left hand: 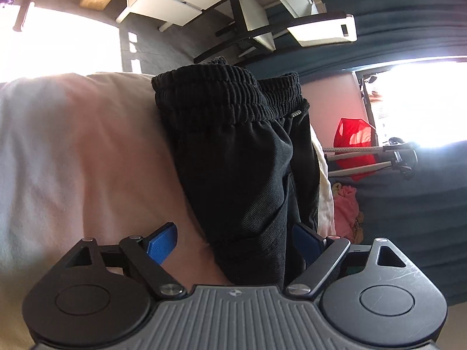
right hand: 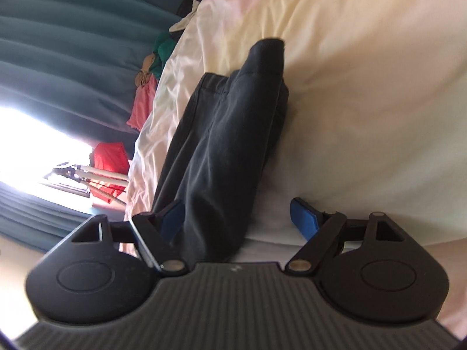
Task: Fold clothes
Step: 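Fold the waistband toward the hem with the left gripper while the right gripper holds the leg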
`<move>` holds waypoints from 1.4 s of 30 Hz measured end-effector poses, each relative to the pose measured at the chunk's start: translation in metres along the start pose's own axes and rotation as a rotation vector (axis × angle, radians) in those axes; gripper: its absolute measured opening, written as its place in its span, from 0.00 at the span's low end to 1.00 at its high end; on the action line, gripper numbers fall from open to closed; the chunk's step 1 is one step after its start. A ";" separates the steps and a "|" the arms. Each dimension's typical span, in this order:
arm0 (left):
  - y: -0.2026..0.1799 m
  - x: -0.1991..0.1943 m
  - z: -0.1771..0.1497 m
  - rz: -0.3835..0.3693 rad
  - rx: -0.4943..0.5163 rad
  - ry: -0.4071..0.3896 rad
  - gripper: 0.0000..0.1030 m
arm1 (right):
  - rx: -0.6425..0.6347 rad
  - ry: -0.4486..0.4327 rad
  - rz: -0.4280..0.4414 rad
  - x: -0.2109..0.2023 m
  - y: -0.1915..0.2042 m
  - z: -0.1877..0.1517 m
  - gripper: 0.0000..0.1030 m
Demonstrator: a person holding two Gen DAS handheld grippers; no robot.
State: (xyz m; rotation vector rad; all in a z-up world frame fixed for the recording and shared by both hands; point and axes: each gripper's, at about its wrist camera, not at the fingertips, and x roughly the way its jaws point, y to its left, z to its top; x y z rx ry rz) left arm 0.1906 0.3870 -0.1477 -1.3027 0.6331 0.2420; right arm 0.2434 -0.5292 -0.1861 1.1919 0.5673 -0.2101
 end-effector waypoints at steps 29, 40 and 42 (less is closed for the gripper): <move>-0.071 -0.076 0.036 0.032 0.065 -0.147 0.15 | -0.080 -0.169 0.016 -0.052 0.055 0.015 0.10; 0.005 -0.169 0.001 0.104 0.139 -0.089 0.15 | 0.026 -0.098 -0.042 -0.114 -0.032 -0.023 0.10; 0.022 -0.164 0.003 0.104 0.138 -0.062 0.16 | 0.029 -0.091 -0.028 -0.113 -0.043 -0.026 0.10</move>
